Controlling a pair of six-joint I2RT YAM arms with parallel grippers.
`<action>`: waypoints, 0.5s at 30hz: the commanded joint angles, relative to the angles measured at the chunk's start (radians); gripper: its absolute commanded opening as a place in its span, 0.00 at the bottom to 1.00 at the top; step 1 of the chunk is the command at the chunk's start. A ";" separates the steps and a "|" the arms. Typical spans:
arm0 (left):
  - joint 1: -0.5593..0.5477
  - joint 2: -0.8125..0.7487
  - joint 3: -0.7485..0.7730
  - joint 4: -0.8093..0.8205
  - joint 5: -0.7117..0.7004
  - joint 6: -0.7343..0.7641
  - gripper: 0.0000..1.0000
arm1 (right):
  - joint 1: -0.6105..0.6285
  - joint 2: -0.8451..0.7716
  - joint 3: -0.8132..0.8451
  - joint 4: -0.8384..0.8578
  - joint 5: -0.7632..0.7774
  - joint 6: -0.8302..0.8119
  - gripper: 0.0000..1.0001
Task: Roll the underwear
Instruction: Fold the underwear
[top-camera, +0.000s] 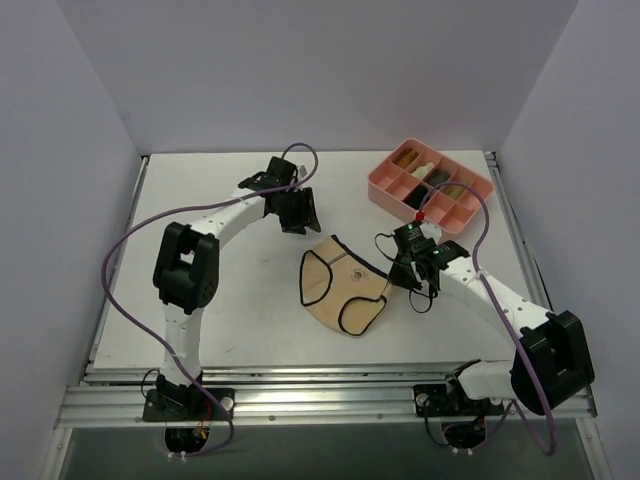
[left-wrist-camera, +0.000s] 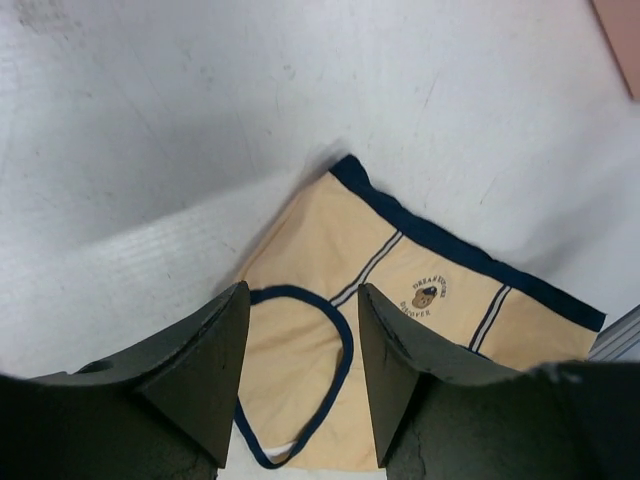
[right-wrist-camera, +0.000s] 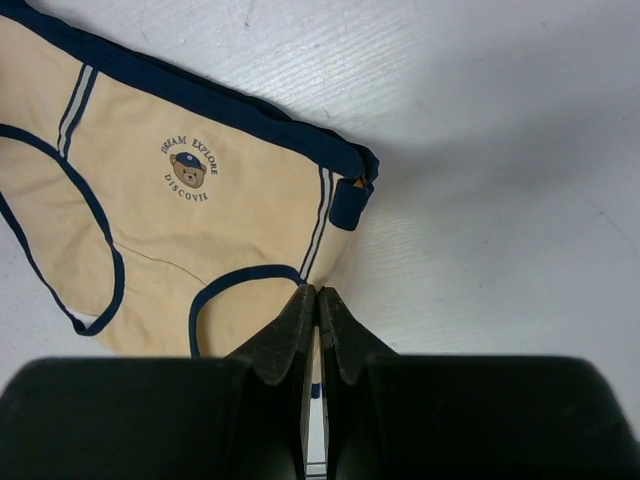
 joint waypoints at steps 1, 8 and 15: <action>0.020 0.064 0.055 -0.007 0.028 0.044 0.56 | 0.003 0.028 0.058 -0.005 0.003 -0.008 0.00; 0.014 0.119 0.028 0.028 0.121 0.094 0.56 | 0.001 0.085 0.107 0.012 -0.007 -0.022 0.00; 0.011 0.128 -0.040 0.068 0.168 0.088 0.30 | 0.001 0.098 0.105 0.018 -0.011 -0.042 0.00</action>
